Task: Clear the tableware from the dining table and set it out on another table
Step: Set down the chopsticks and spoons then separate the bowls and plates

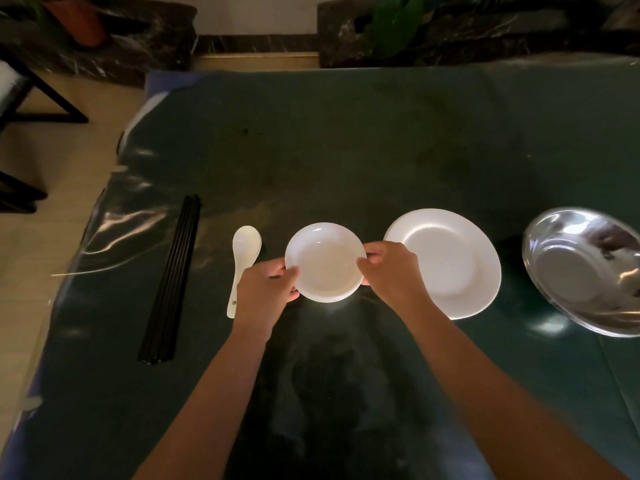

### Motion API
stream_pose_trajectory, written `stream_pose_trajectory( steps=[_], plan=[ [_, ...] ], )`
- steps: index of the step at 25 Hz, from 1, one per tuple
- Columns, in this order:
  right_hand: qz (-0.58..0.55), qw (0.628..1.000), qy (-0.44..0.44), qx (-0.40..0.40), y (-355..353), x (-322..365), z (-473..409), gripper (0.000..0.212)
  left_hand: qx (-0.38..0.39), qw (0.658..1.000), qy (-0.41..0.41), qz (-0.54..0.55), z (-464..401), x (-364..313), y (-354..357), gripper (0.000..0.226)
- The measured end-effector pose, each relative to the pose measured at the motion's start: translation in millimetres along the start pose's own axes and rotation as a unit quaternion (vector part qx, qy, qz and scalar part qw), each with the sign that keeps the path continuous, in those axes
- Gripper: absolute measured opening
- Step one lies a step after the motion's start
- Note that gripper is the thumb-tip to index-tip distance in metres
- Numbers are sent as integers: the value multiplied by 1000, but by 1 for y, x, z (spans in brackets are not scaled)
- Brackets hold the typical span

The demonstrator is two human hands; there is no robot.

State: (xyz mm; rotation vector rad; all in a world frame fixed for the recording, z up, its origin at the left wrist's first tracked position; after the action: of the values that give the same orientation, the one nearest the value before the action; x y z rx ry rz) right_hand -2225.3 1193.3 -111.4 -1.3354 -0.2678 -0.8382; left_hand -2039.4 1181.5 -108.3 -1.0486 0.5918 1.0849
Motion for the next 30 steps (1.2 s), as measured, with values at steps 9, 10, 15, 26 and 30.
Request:
stream_pose_trajectory(
  steps=[9, 10, 15, 26, 30],
  plan=[
    [72, 977, -187, -75, -22, 81, -30, 38, -105, 896, 314, -297, 26, 44, -79, 56],
    [86, 970, -226, -15, -9, 102, -41, 40, -85, 879, 330, -333, 24, 55, -81, 57],
    [160, 932, -246, 213, 65, 153, -75, 42, -35, 887, 330, -320, 7, 75, -73, 44],
    [190, 929, -239, 210, 95, 149, -90, 25, -41, 878, 383, -285, -3, 73, -73, 47],
    [122, 960, -233, 97, 90, 171, -103, 33, -59, 801, 497, -329, -1, 91, -133, 48]
  ],
)
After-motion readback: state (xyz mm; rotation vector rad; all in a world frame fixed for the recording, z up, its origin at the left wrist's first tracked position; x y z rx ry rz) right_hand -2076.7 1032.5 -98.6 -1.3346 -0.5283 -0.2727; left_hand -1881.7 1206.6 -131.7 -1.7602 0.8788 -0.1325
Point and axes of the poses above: each hand's wrist, its own z-axis away from the middle knuckle, its own y-axis out of the palm, x = y × z, the point moved 3 cm from there along -z, towards the middle knuckle, and after that the axes turned 2 degrees about -y, right-handed, at the moved point
